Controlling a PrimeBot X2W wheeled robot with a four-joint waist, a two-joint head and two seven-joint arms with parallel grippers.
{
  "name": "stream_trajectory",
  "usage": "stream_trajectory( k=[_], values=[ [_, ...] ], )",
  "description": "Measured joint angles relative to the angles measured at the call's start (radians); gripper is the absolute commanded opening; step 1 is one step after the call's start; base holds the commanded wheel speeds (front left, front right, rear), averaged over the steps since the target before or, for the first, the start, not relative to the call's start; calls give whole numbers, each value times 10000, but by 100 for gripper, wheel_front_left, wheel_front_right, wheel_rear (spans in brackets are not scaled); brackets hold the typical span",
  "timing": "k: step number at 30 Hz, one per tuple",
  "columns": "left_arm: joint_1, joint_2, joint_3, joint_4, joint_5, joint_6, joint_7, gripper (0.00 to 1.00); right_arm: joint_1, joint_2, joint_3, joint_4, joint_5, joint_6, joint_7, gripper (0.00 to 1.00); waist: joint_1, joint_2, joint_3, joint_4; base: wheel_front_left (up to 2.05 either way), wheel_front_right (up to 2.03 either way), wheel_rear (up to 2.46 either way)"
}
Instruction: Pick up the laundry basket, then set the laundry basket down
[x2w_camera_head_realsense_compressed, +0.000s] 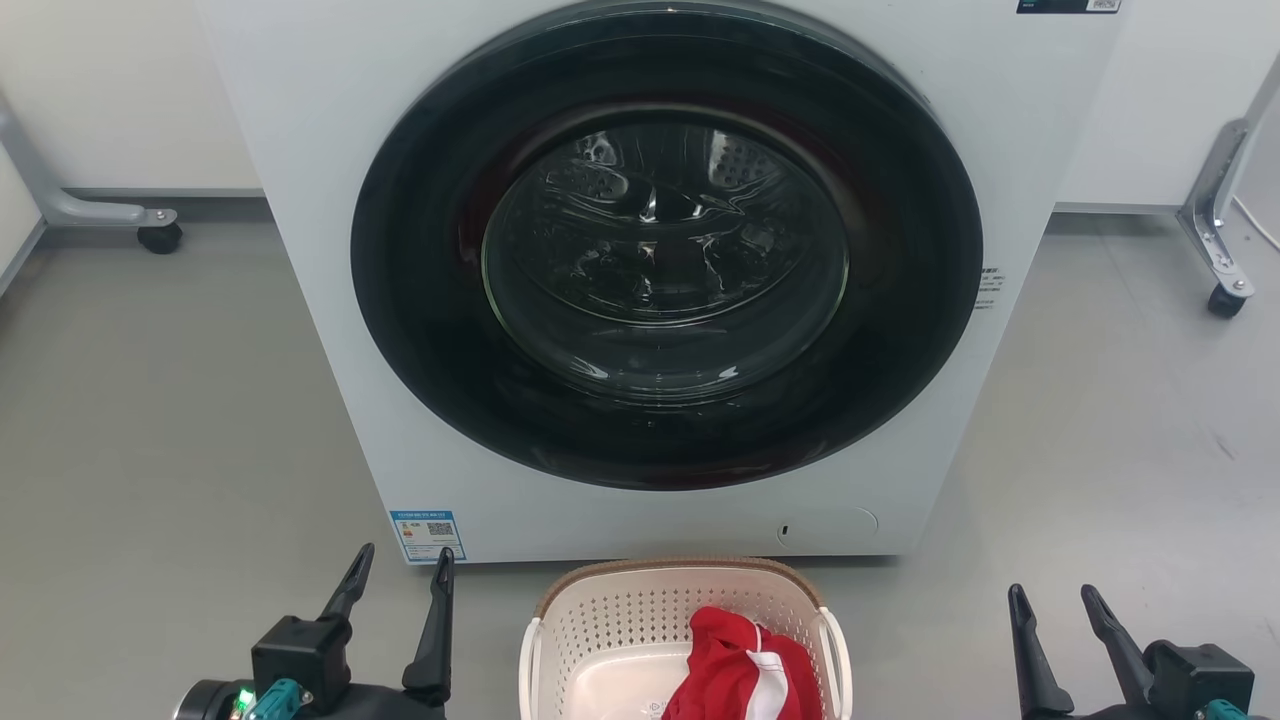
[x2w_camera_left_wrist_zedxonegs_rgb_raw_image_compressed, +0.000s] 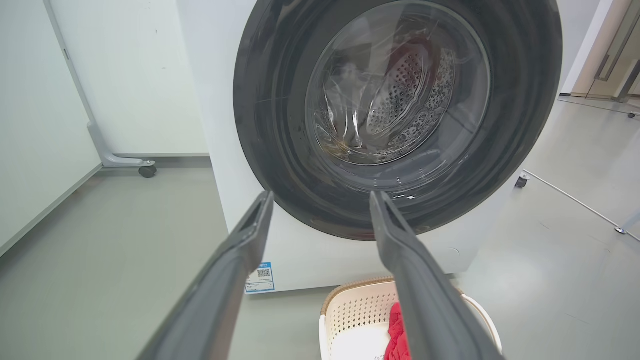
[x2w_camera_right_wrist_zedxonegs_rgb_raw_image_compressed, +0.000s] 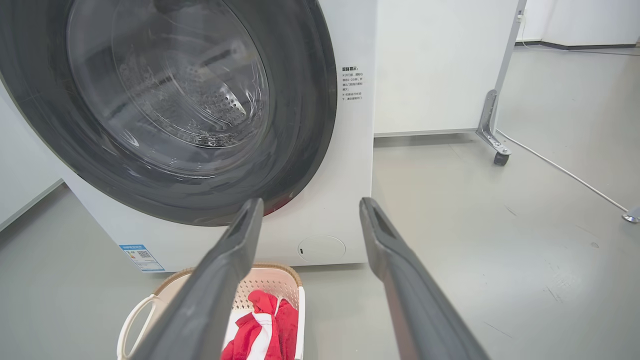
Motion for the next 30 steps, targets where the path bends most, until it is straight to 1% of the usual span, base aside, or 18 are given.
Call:
stream_trajectory(
  k=[10,30],
  values=[
    [157,-171,75,25,21,0,270,100,-1,0,-2,107,31,0,4,100,0,0,-14,10,0,0,0],
    [186,-251,113,17,282,0,493,100,-1,0,0,222,46,2,4,100,0,0,9,62,0,0,0]
  ],
)
